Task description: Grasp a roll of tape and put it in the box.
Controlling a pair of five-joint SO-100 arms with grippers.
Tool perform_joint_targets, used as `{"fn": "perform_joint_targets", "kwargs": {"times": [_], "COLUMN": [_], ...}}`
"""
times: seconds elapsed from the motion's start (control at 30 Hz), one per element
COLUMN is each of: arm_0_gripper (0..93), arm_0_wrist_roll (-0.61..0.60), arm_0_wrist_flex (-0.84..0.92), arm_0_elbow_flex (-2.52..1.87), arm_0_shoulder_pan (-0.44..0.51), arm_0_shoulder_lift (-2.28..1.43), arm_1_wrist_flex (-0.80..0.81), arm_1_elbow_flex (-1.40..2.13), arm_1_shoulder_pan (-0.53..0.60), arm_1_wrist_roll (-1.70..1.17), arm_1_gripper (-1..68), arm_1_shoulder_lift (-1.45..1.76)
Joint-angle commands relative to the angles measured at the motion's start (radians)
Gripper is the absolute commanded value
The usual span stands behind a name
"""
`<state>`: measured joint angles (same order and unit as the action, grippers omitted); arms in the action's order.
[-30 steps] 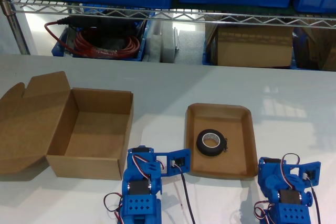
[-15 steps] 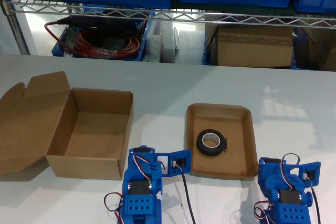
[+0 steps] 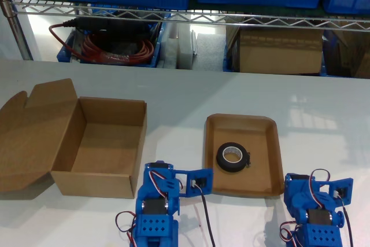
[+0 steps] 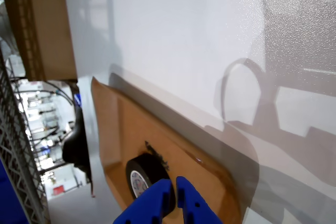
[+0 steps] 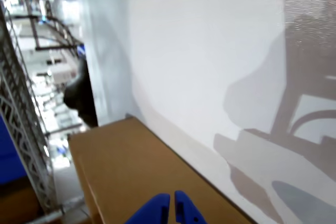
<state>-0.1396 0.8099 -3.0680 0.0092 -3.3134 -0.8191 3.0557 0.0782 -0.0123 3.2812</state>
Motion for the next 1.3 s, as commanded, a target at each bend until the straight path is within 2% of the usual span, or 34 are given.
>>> {"fn": "perform_joint_targets", "kwargs": {"times": [0.0,0.03,0.1,0.3,0.53,0.8,1.1,1.27], "arm_0_gripper": [6.6,14.5,24.5,33.8,34.4,30.8,30.9,30.3], "arm_0_wrist_roll": [0.014,0.035,0.074,0.067,0.038,0.035,0.029,0.006], "arm_0_wrist_flex": [0.002,0.014,0.020,0.021,0.081,0.298,0.568,0.578], "arm_0_elbow_flex": [0.011,0.064,0.201,0.658,1.088,1.387,1.631,1.730], "arm_0_shoulder_pan": [0.052,0.072,0.121,0.285,0.388,0.443,0.497,0.537], "arm_0_shoulder_lift": [0.040,0.097,0.264,0.804,1.215,1.611,1.798,1.876], "arm_1_wrist_flex": [0.005,0.005,0.005,0.005,0.005,0.005,0.005,0.005], "arm_1_elbow_flex": [0.014,0.014,0.014,0.014,0.014,0.014,0.014,0.014], "arm_1_shoulder_pan": [0.003,0.003,0.003,0.003,0.003,0.003,0.003,0.003], "arm_1_wrist_roll": [0.003,0.003,0.003,0.003,0.003,0.003,0.003,0.003], "arm_1_gripper": [0.3,0.3,0.3,0.3,0.3,0.3,0.3,0.3], "arm_1_shoulder_lift": [0.006,0.006,0.006,0.006,0.006,0.006,0.006,0.006]}}
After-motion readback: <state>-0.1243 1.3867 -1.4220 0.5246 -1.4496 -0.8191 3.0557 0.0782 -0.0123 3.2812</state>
